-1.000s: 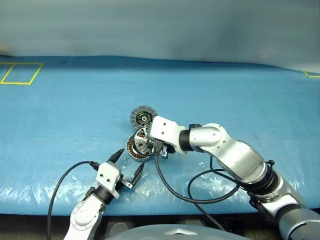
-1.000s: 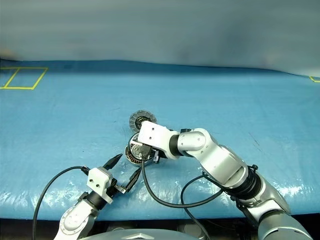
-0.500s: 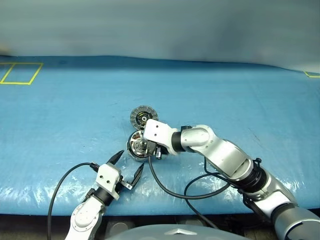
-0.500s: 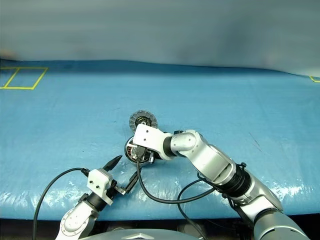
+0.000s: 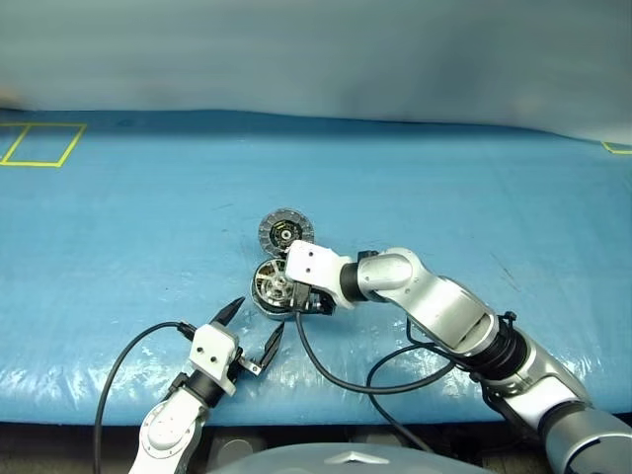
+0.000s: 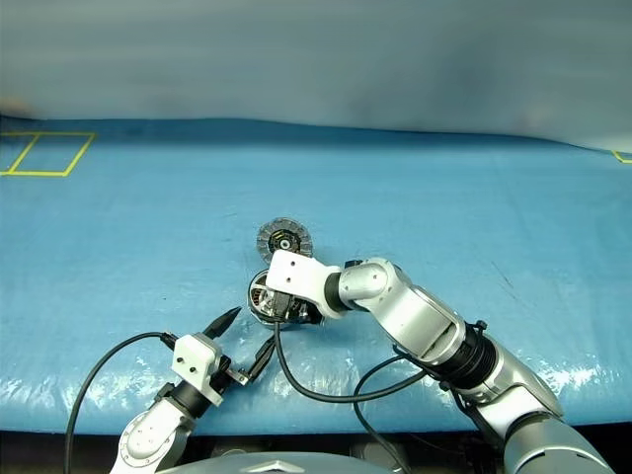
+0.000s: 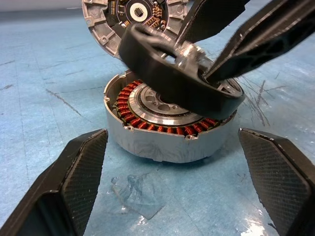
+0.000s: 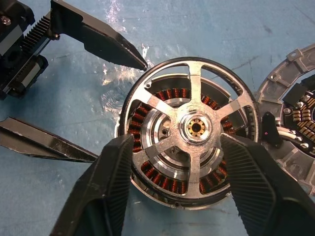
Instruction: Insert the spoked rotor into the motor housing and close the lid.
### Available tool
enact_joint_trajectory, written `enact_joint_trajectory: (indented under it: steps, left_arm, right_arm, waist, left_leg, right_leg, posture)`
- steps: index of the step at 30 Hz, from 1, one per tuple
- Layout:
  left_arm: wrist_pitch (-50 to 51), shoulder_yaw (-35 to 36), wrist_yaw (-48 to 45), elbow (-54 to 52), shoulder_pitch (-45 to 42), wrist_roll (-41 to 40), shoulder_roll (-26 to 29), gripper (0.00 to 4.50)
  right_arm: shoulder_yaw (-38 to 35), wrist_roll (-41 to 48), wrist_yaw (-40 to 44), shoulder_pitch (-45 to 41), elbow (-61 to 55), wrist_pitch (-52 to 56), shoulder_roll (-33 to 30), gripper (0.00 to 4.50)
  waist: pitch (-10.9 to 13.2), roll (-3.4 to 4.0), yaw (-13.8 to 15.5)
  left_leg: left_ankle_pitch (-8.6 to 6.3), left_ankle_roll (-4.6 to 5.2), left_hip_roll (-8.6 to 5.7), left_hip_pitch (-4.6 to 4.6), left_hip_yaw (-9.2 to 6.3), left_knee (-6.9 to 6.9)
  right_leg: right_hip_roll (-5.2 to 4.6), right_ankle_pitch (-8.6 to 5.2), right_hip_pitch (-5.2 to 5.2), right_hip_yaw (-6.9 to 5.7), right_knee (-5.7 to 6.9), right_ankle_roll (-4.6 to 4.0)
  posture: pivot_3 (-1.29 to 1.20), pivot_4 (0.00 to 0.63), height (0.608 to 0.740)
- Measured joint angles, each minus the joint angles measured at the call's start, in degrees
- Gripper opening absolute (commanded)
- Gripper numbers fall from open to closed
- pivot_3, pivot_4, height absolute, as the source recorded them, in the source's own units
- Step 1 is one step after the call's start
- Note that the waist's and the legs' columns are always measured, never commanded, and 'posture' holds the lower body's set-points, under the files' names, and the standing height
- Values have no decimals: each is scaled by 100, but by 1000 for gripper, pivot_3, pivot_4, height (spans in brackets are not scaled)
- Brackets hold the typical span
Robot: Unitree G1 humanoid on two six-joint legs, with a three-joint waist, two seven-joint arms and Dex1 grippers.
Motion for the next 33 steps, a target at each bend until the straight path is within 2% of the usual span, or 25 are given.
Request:
enact_joint_trajectory:
  steps: [2, 3, 6, 9, 20, 33]
  left_arm:
    - [0, 0, 9, 0, 0, 1, 0, 4500]
    - [0, 0, 16, 0, 2, 1, -1, 4500]
    - [0, 0, 45, 0, 20, 3, -1, 4500]
    - [0, 0, 59, 0, 28, 4, 0, 4500]
    - [-1, -2, 73, 0, 32, 6, 3, 4500]
    - [1, -1, 71, 0, 39, 8, 29, 4500]
  right_arm:
    - [7, -5, -3, 0, 0, 0, 1, 4265]
    - [7, -12, -7, 0, 0, 0, 4, 4445]
    - [-2, -24, -21, 0, 0, 4, 32, 4445]
    - [-92, 27, -88, 2, -7, 57, 137, 3826]
    - [-782, 374, -854, 648, 388, 168, 1477, 111]
    - [-783, 287, -1188, 1095, 984, -226, 1633, 51]
  waist:
    - [0, 0, -5]
    - [0, 0, -5]
    - [0, 0, -6]
    - [0, 0, -5]
    - [0, 0, -15]
    - [-6, 4, -23]
  left_leg:
    - [0, 0, 0, 0, 0, 0]
    - [0, 0, 0, 0, 0, 0]
    - [0, 0, 0, 0, 0, 0]
    - [0, 0, 0, 0, 0, 0]
    - [0, 0, 0, 0, 0, -3]
    - [0, 0, 1, 12, 1, -2]
  right_leg:
    - [0, 0, 0, 0, 0, 0]
    - [0, 0, 0, 0, 0, 1]
    - [0, 0, 0, 0, 0, 1]
    - [0, 0, 0, 0, 0, 1]
    - [0, 3, 0, 0, 0, -6]
    - [1, -3, 7, 1, 2, 2]
  posture:
    - [0, 150, 740]
    - [0, 150, 740]
    - [0, 150, 740]
    - [0, 150, 740]
    - [0, 150, 740]
    - [0, 150, 740]
